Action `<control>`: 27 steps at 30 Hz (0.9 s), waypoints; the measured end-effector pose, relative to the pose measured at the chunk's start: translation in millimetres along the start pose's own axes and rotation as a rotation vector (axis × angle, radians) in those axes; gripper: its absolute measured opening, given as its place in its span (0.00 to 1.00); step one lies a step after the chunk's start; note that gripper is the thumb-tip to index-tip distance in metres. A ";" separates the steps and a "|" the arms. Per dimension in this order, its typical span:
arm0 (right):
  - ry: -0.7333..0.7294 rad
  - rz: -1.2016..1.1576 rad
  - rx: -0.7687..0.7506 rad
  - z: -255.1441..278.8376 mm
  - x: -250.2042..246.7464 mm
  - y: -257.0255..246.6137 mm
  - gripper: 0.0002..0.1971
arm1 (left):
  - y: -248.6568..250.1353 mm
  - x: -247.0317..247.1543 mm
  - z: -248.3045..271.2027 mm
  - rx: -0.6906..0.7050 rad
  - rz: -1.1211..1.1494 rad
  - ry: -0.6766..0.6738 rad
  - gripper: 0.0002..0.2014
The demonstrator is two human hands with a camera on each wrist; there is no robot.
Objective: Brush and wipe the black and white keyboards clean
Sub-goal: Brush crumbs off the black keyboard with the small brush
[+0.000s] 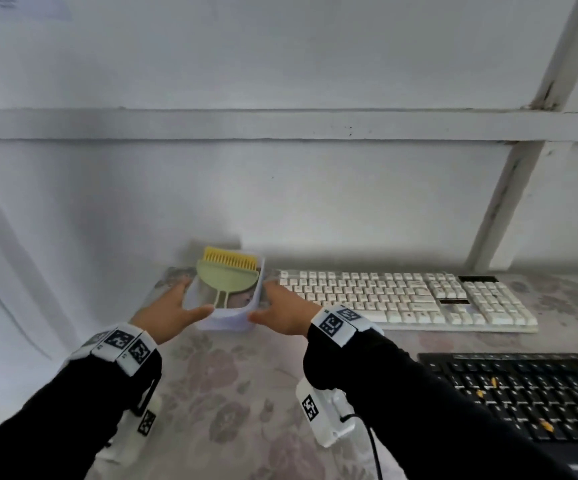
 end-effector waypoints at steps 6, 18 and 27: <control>0.038 -0.044 0.033 -25.5 18.1 9.7 0.28 | -1.4 1.3 -10.3 0.013 0.074 -0.039 0.40; 0.077 -0.175 -0.092 8.1 20.2 -7.2 0.23 | -24.0 -2.9 9.2 -0.002 0.243 -0.184 0.27; 0.025 -0.124 -0.111 52.1 35.3 -18.2 0.21 | -41.9 4.5 52.5 -0.031 0.234 -0.226 0.53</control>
Point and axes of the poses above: each hand's wrist, its own z-axis away from the middle knuckle, its own x-axis out of the palm, y = z × x, the point moved 4 cm from there along -z, towards the middle knuckle, and after that the axes turned 13 degrees about -x, right-handed, at the moved point
